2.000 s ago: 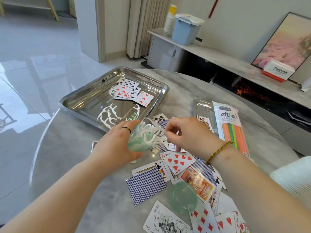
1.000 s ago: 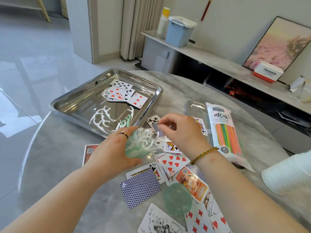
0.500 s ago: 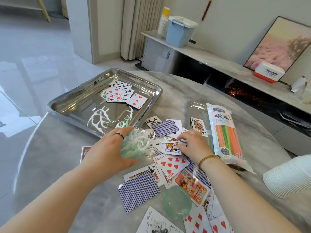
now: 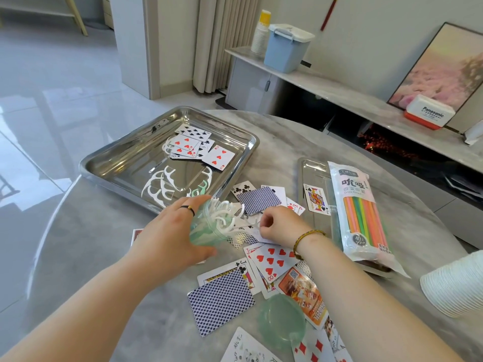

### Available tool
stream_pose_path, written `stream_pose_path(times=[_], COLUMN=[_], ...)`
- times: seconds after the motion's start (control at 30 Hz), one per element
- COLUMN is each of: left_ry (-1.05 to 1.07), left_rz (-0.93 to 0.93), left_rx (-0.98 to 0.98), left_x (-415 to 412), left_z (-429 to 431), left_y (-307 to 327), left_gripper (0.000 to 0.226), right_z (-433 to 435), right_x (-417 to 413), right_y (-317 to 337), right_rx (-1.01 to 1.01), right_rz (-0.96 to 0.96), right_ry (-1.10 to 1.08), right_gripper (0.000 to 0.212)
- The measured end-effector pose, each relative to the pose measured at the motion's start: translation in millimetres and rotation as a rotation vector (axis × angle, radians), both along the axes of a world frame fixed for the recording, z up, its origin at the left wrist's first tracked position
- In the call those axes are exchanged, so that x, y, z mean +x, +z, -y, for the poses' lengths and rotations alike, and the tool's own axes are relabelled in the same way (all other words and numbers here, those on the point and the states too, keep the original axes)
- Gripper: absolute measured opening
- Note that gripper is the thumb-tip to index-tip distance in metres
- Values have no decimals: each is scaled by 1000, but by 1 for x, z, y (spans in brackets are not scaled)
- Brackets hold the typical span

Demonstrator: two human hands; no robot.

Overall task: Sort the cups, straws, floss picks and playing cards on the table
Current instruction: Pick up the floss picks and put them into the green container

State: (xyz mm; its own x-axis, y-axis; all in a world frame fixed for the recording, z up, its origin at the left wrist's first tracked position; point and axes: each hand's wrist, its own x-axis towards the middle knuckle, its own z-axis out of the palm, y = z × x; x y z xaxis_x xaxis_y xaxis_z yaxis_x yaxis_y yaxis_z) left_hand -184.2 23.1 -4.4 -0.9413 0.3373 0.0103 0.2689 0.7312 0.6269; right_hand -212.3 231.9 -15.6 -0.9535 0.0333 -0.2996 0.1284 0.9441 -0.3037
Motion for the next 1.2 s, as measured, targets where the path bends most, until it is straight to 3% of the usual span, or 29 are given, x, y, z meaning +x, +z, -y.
stream_pose_path(times=[0.1, 0.2, 0.33, 0.73, 0.87, 1.03, 1.13, 1.2], left_ry=[-1, -6, -20, 36, 52, 54, 44, 44], left_rz=[3, 7, 10, 27, 23, 26, 31, 36], left_rx=[4, -7, -24, 104, 118, 97, 71, 70], left_x=[0, 1, 3, 1, 0, -2, -3, -3], left_z=[-1, -1, -3, -3, -3, 1, 0, 0], left_y=[0, 1, 2, 0, 1, 0, 0, 0], left_gripper=[83, 83, 84, 85, 84, 86, 86, 87], right_z=[2, 7, 22, 65, 75, 56, 21, -5], right_x=[10, 23, 34, 43, 41, 34, 22, 14], right_y=[6, 19, 43, 42, 32, 44, 34, 23], right_rx=[-458, -949, -1133, -990, -823, -795, -468, -183], right_rz=[-47, -94, -176, -314, -382, -491, -494, -362], right_ry=[-188, -322, -312, -231, -138, -164, -204, -205], right_gripper=[18, 42, 25, 20, 4, 21, 12, 19])
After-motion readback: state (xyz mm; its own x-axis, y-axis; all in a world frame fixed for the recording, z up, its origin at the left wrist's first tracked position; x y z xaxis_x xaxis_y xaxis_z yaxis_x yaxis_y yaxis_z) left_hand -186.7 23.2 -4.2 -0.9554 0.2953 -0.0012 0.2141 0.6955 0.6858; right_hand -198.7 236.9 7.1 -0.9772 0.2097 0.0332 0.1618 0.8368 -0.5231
